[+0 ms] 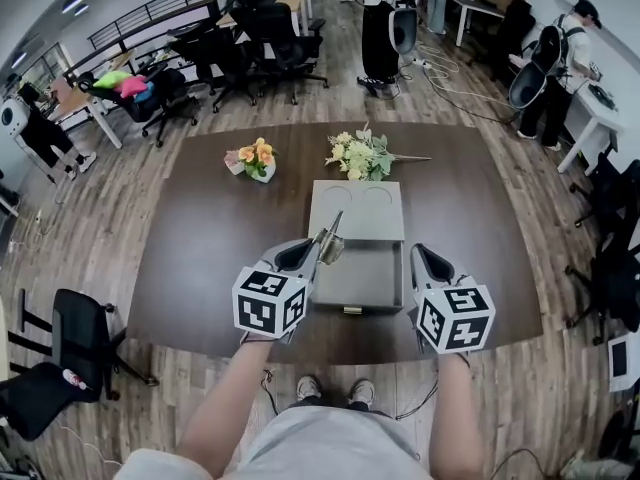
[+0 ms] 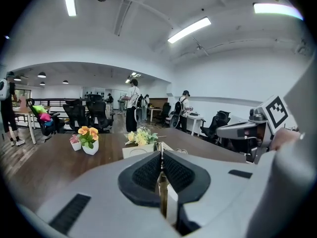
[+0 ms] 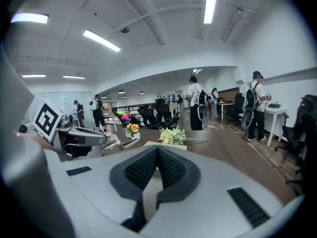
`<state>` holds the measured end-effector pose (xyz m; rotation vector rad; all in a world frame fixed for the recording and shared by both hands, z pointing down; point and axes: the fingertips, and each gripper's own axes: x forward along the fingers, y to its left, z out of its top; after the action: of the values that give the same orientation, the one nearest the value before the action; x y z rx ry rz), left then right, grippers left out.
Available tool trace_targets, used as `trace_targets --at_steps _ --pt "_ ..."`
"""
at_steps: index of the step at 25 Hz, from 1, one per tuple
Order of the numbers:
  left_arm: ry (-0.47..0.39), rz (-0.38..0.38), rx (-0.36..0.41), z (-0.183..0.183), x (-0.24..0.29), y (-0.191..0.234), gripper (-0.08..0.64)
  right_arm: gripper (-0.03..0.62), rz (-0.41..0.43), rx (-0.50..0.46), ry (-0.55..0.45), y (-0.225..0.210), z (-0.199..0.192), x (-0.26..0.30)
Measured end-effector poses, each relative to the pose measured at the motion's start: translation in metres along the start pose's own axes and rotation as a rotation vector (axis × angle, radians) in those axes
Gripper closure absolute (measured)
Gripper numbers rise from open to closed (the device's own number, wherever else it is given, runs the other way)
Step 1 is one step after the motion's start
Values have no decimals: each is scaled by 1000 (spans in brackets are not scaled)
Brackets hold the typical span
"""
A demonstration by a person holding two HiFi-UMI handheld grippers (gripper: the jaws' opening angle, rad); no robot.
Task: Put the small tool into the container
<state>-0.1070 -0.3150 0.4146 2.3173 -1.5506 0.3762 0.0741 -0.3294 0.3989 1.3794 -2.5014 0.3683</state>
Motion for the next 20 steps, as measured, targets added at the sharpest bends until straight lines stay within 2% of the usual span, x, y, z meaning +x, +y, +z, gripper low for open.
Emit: trace_targets --at_steps 20 --pt "122 -254 129 -26 38 -27 548 589 -105 31 20 8 -18 -13"
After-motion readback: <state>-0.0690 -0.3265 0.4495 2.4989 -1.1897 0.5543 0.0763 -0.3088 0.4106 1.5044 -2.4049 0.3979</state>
